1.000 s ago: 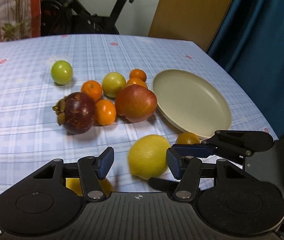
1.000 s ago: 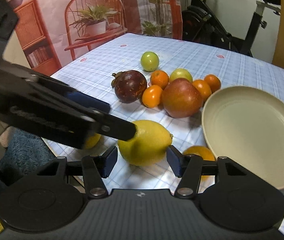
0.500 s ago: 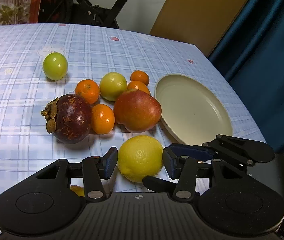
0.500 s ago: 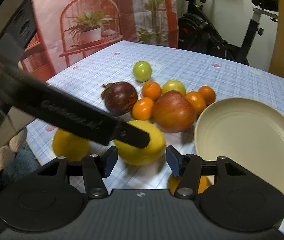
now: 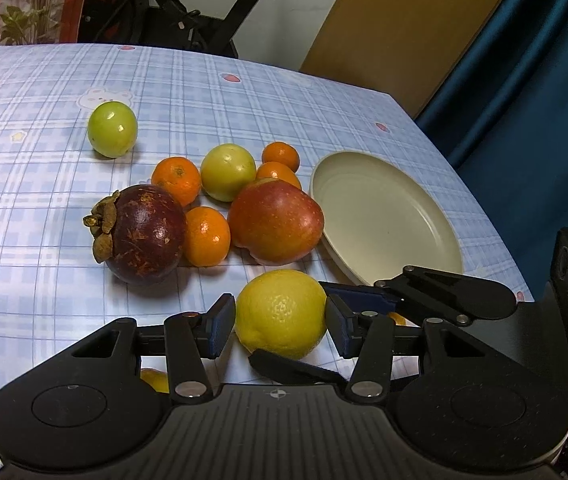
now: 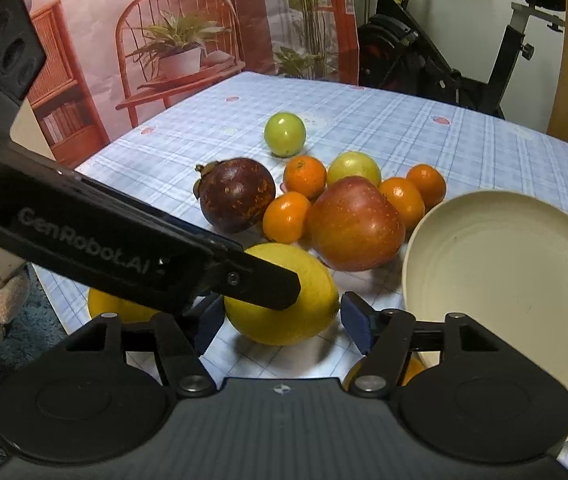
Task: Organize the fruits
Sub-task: 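Carry the lemon over the beige plate and open the left gripper, then move the left gripper back to the second yellow lemon, then close the left gripper around the second yellow lemon, then carry the second lemon onto the beige plate and open the left gripper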
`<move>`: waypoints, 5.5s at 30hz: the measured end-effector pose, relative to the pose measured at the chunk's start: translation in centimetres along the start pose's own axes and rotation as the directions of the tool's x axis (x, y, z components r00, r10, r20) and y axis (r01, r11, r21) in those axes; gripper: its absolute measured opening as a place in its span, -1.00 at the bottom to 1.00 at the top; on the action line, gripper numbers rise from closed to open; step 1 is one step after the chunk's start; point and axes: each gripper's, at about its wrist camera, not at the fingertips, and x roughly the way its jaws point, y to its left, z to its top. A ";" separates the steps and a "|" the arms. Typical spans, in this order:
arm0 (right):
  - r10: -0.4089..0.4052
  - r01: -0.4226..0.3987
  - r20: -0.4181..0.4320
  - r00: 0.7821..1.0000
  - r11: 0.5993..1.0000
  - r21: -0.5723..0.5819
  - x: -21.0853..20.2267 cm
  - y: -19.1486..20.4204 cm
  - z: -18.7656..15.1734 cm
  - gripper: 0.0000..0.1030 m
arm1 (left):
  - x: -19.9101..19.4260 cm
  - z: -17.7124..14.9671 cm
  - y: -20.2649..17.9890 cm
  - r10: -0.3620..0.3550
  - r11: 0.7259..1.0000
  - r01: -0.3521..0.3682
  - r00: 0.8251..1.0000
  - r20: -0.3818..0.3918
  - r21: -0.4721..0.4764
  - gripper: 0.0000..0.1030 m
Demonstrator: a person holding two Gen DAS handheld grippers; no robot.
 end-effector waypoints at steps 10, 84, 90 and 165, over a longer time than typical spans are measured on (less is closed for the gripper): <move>0.011 -0.013 0.059 0.998 0.999 0.036 -1.5 -0.6 -0.3 0.28 | -0.9 0.1 -1.4 0.012 0.999 -0.014 1.000 0.026 0.051 0.02; 0.018 -0.033 0.172 0.985 0.996 0.085 -5.6 -2.7 1.3 0.32 | -7.9 1.9 -0.6 0.179 0.983 -0.183 0.968 0.177 0.007 0.06; 0.113 -0.112 0.115 0.987 0.994 -0.018 -4.2 0.4 1.7 0.32 | -9.3 -0.4 2.3 0.188 0.981 -0.179 0.972 0.139 -0.076 0.10; 0.142 -0.151 0.177 0.974 0.988 0.039 -4.5 -0.2 -0.1 0.11 | -4.8 -0.4 -2.2 0.083 0.987 -0.099 0.988 0.133 0.123 0.18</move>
